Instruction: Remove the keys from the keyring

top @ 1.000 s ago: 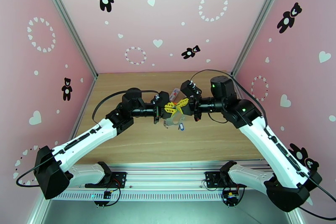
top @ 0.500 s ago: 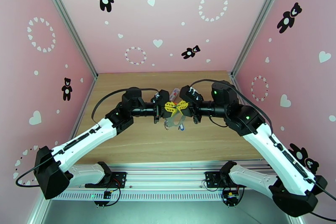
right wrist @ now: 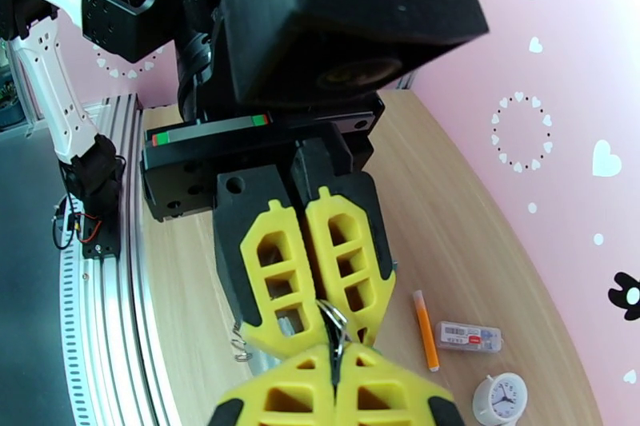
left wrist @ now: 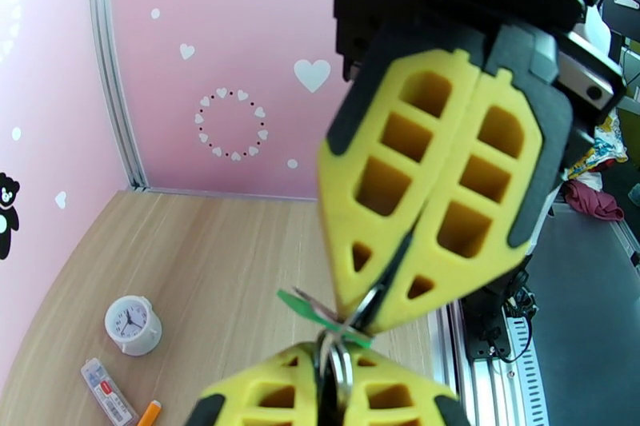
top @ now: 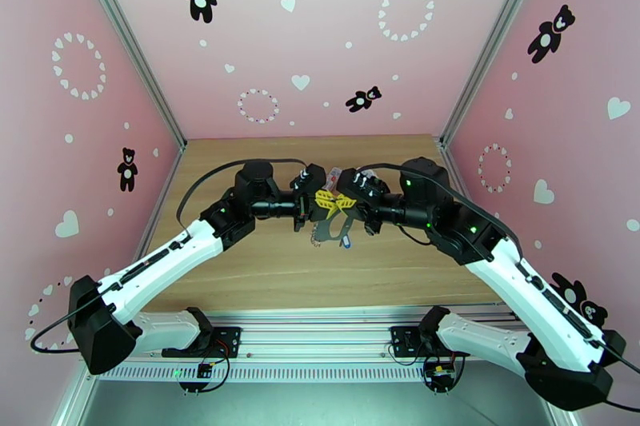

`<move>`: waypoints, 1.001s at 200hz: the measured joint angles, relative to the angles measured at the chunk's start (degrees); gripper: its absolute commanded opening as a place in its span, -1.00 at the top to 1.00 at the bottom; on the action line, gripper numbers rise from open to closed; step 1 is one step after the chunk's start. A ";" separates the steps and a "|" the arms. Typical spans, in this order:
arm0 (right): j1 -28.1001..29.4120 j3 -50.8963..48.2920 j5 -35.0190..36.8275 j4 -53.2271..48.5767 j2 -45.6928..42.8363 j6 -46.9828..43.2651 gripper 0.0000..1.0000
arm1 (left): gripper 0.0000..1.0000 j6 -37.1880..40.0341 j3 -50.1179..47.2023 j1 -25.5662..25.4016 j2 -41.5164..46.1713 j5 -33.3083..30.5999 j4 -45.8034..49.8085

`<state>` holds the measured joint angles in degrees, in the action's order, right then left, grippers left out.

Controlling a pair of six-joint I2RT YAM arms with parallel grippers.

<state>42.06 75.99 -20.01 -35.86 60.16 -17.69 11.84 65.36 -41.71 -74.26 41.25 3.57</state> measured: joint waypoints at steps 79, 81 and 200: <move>4.02 1.64 7.45 0.37 2.93 -3.04 1.00 | 0.87 -4.31 0.83 0.24 -0.28 -4.42 2.10; 4.02 1.70 7.50 0.37 3.02 -3.10 1.00 | 0.86 -4.46 0.83 0.26 -0.31 -4.46 2.08; -10.19 5.57 -18.88 -2.34 5.57 4.39 1.00 | 0.14 0.96 -3.93 1.18 5.68 -0.50 -1.90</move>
<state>31.88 81.56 -38.89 -38.20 65.73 -13.30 12.80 61.43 -40.53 -68.58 40.75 1.67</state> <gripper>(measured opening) 0.029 0.441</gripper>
